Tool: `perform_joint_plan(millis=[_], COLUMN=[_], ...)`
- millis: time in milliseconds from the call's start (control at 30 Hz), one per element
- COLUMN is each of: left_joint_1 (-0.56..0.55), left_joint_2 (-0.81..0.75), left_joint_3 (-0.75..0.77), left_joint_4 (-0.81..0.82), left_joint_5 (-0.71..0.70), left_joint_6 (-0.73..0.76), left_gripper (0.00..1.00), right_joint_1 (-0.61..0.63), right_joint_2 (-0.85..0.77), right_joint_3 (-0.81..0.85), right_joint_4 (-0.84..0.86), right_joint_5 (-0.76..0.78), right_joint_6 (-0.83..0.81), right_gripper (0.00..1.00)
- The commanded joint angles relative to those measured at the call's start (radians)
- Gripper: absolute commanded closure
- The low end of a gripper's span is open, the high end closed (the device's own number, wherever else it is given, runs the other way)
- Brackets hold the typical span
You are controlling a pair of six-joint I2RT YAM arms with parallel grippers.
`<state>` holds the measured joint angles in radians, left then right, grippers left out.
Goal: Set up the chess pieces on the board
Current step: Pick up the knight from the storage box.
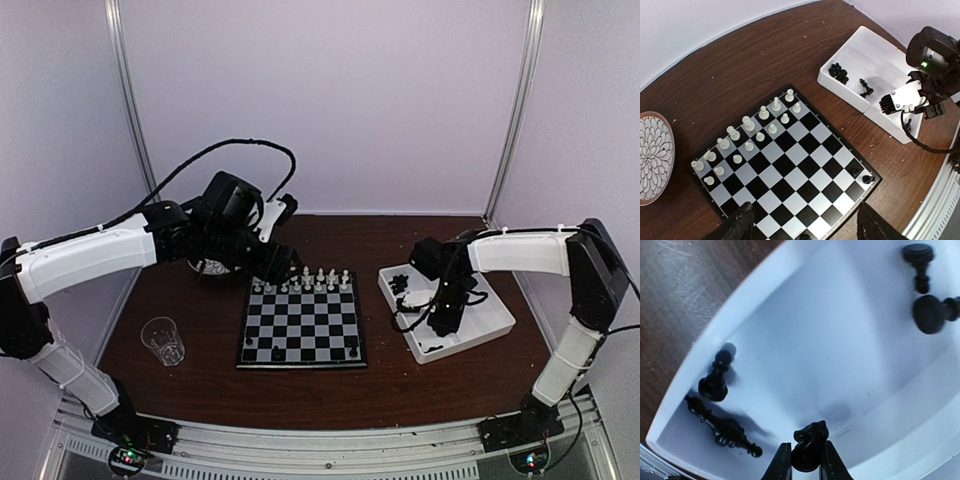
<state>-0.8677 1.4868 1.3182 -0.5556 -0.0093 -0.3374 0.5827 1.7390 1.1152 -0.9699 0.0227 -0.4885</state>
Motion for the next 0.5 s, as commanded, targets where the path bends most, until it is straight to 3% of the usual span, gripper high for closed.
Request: perform_joint_plan(millis=[0, 200, 467], left_joint_1=[-0.007, -0.006, -0.054], left_joint_2=[0.038, 0.131, 0.315], left_joint_3=[-0.017, -0.013, 0.093], left_joint_4=[0.141, 0.298, 0.421], left_joint_5=[0.128, 0.299, 0.499], left_joint_6=[-0.027, -0.236, -0.459], left_gripper=[0.29, 0.33, 0.40], right_joint_1=[-0.009, -0.005, 0.049], right_joint_2=[-0.151, -0.323, -0.373], right_joint_3=[0.042, 0.080, 0.135], right_joint_4=[-0.032, -0.046, -0.033], right_joint_5=[-0.069, -0.289, -0.354], right_joint_6=[-0.026, -0.089, -0.114], right_gripper=[0.90, 0.88, 0.85])
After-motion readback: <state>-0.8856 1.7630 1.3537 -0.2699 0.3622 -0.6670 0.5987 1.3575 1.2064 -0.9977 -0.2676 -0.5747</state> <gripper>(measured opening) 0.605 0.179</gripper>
